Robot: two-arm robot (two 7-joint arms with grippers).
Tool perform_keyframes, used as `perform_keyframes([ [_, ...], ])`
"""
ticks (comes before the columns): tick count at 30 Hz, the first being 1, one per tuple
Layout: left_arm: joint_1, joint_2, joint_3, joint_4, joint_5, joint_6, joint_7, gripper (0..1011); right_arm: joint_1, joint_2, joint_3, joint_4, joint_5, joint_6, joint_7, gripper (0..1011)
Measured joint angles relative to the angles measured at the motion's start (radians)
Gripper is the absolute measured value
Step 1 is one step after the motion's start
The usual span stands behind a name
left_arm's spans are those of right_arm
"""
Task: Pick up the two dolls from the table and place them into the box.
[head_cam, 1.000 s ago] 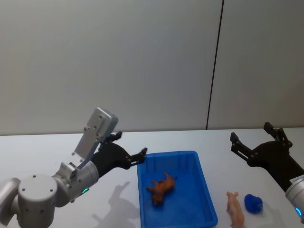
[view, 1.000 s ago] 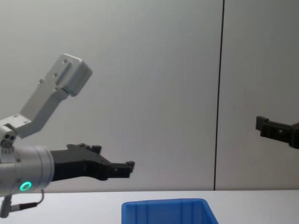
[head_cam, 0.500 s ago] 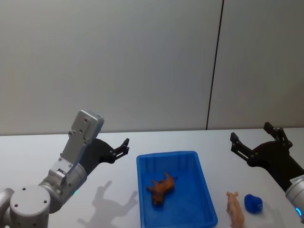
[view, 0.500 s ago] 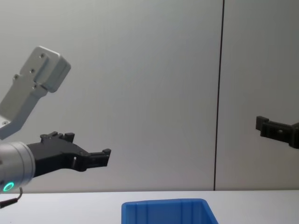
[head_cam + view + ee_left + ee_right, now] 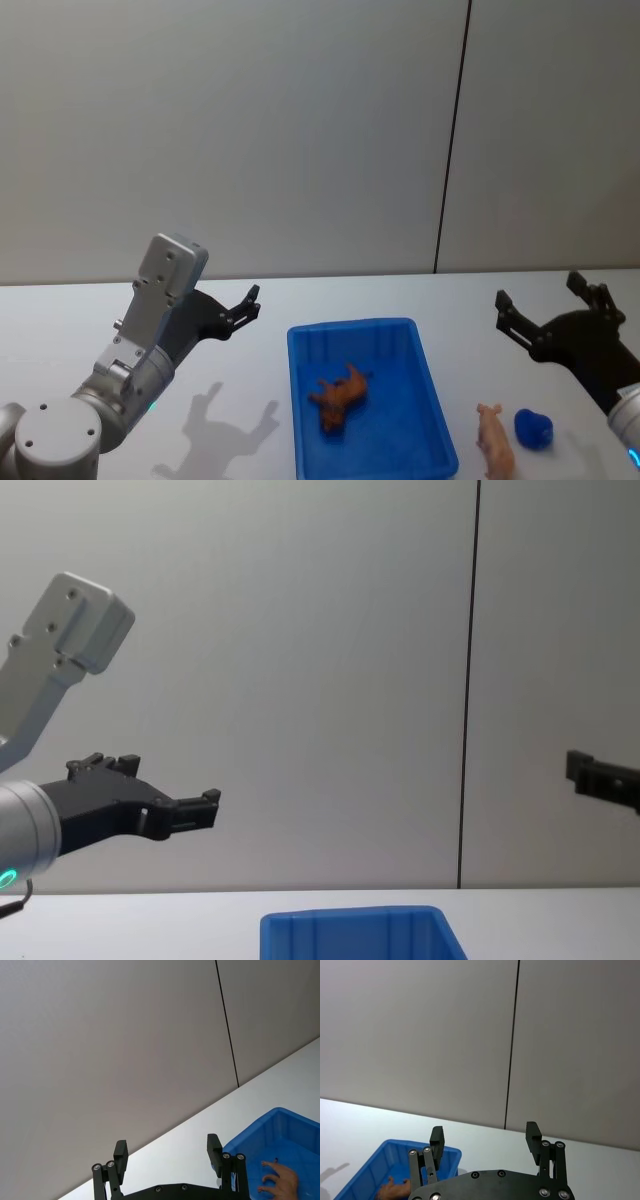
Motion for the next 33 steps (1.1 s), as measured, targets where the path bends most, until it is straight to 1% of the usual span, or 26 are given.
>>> perform_keyframes([
  [6, 0.003, 0.001, 0.0, -0.002, 0.001, -0.003, 0.008, 1001, -0.024, 0.002, 0.0, -0.012, 0.004, 0.026, -0.032, 1001],
  [7, 0.004, 0.002, -0.001, -0.004, 0.001, -0.004, 0.012, 1001, -0.038, 0.004, 0.0, -0.017, 0.008, 0.045, -0.051, 1001],
  [11, 0.005, 0.002, -0.001, -0.005, 0.002, -0.005, 0.015, 1001, -0.053, 0.005, 0.0, -0.02, 0.013, 0.063, -0.068, 1001],
  [18, 0.007, 0.003, -0.002, -0.007, 0.002, -0.007, 0.019, 1001, -0.086, 0.003, 0.0, -0.014, 0.029, 0.115, -0.109, 1001],
  [26, 0.008, 0.003, -0.002, -0.008, 0.003, -0.008, 0.022, 1001, -0.102, -0.008, -0.006, 0.014, 0.035, 0.16, -0.131, 1001],
  [29, 0.008, 0.004, -0.002, -0.008, 0.003, -0.008, 0.023, 1001, -0.103, -0.015, -0.01, 0.031, 0.029, 0.183, -0.133, 1001],
  [33, 0.008, 0.004, -0.002, -0.008, 0.003, -0.008, 0.024, 1001, -0.102, -0.022, -0.015, 0.05, 0.019, 0.198, -0.128, 1001],
])
